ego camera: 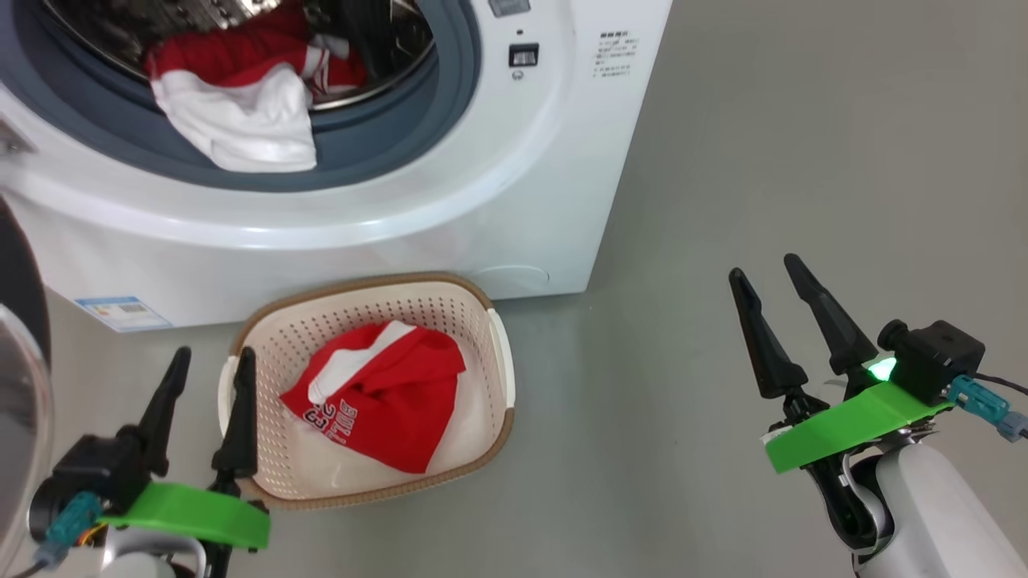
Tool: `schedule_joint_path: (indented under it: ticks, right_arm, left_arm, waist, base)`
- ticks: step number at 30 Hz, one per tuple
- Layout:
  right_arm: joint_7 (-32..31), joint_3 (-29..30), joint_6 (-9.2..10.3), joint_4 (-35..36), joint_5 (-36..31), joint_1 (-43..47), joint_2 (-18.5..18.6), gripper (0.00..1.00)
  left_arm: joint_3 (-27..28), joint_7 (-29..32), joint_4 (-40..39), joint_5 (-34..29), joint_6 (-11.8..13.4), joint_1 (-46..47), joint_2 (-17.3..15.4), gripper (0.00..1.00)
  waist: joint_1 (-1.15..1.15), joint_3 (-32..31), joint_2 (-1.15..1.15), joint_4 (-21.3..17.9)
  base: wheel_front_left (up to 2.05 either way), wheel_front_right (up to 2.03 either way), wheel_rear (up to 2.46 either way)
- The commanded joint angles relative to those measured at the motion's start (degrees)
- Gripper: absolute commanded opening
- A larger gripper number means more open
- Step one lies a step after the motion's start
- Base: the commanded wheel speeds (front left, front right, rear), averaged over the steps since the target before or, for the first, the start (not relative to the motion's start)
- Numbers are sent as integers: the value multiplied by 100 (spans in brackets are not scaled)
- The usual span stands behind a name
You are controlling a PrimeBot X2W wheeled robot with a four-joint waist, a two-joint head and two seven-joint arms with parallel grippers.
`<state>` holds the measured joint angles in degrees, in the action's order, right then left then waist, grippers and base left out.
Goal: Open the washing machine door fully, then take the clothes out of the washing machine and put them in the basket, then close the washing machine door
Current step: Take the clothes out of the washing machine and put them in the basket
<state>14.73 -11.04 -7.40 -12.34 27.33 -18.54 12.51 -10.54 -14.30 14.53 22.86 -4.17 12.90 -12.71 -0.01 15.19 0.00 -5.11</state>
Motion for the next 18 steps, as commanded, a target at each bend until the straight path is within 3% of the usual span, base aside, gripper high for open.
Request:
schedule_joint_path:
  ticks: [1,18]
  right_arm:
    - [27,-135,-9,116,22,108,34,100]
    - [27,-113,-9,115,34,336,98,100]
  left_arm:
    - [261,-70,-238,15,102,-100,-131,100]
    - [415,102,-1106,180,453,-701,-152,100]
  waist:
    - [1,-176,0,47]
    - [1,-523,0,186]
  base:
    - [0,0,0]
    - [0,0,0]
